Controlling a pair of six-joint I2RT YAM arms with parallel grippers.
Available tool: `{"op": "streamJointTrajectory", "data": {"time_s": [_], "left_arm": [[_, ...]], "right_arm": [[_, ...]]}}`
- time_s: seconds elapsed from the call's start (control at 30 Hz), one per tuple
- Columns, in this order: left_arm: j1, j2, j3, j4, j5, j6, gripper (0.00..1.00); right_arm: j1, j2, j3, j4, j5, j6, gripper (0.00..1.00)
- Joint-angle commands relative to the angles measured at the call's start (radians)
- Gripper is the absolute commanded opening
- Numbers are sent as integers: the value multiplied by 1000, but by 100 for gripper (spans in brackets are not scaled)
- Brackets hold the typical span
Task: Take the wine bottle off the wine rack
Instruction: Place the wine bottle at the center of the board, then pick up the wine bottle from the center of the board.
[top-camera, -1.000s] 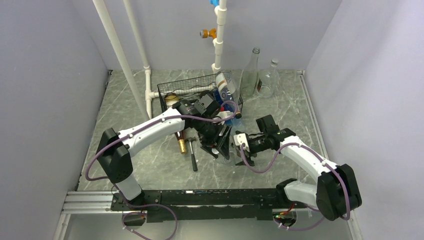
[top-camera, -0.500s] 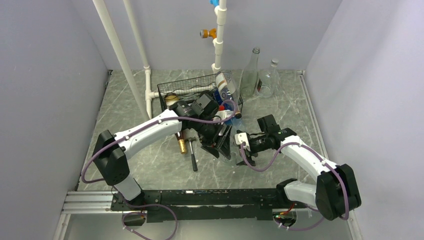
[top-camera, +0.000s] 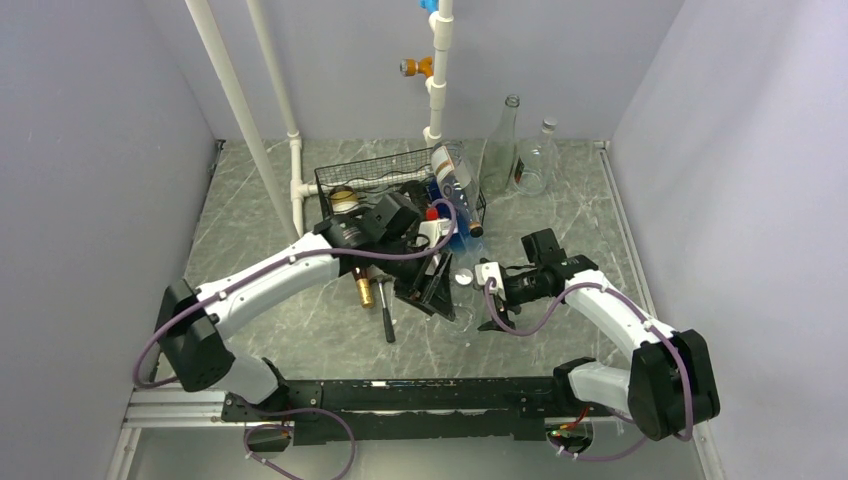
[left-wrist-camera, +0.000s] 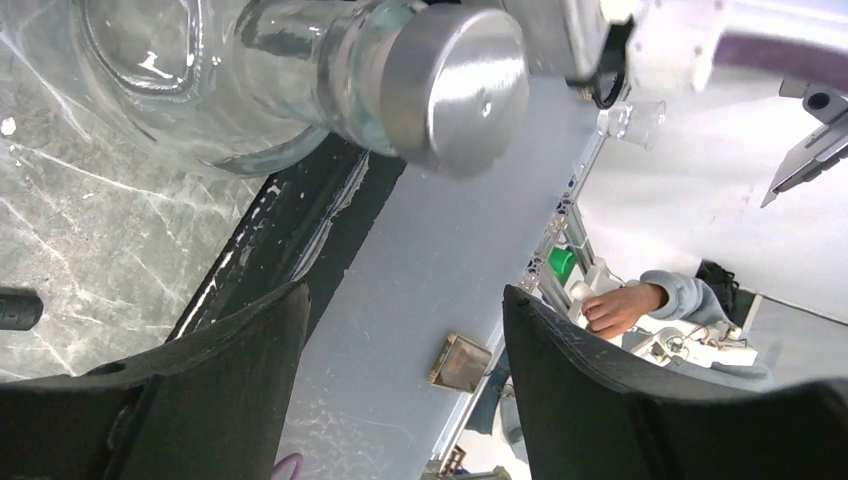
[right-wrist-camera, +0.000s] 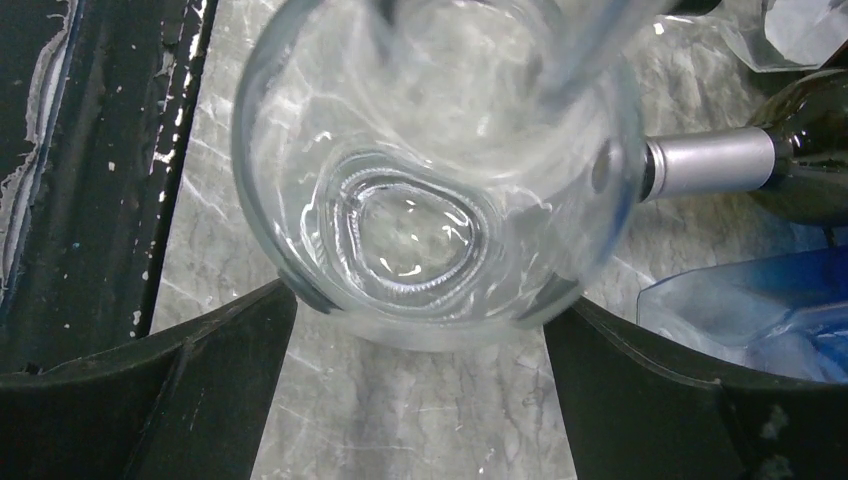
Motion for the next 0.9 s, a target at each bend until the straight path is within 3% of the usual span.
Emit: {"op": "streamJointTrajectory", "data": {"time_s": [0.0,0.4,0.73,0.87], "left_arm": [[5,-103,-63,132,-24,-4,76],[4,-415,-382,505,-282,-41,77],[4,-673,-629,711,-528,-33,99],[4,-731,-661,693,-589,5,100]], "right_arm": [[-19,-7,23,-38,-55,-41,95],[-106,-34,50,-107,-103,-73,96],[-231,-71,106,-200,-181,-88,98],[-259,-87,141,-238,-217,-79,98]]}}
